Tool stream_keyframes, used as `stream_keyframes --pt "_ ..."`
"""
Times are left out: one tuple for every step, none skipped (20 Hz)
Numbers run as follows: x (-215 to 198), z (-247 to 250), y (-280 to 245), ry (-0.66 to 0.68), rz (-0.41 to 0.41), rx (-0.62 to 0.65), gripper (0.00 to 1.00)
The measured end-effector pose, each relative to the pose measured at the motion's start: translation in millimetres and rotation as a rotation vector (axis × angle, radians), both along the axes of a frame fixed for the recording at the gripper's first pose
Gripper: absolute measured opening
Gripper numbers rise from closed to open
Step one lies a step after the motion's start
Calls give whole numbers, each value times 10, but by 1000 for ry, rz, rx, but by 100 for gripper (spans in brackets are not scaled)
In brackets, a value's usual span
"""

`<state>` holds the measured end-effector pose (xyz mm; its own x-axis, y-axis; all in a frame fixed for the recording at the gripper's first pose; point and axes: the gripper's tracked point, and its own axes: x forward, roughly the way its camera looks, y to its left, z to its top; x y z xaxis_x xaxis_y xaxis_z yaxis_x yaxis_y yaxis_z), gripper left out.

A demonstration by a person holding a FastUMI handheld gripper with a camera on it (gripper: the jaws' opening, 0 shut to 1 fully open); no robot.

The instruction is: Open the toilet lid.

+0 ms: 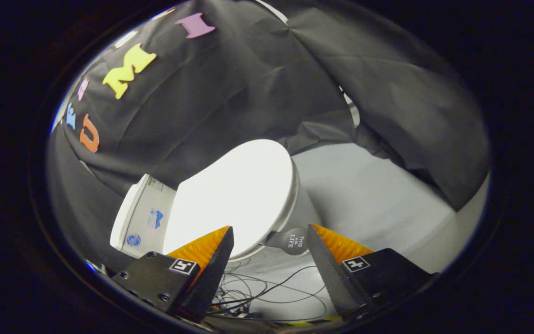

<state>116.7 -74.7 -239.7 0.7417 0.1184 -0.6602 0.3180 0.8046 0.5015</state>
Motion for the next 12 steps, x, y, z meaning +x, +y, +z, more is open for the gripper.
stream_keyframes --pt "18 -63 -14 12 -13 41 99" --pt "24 -123 -37 30 -27 78 99" --pt "30 -200 -65 45 -37 107 98" --pt "22 -264 -90 56 -46 129 98" --pt "11 -331 -101 66 -50 148 98" --pt "12 -389 -106 73 -52 171 97" --pt "-9 -418 -104 81 -52 193 97" --pt "-8 -481 -126 81 -73 205 96" --pt "0 -507 -123 78 -89 227 94" --pt "3 -514 -113 65 -96 255 91" --pt "7 -522 -122 50 -108 278 84" --pt "34 -522 -129 36 -119 305 80"
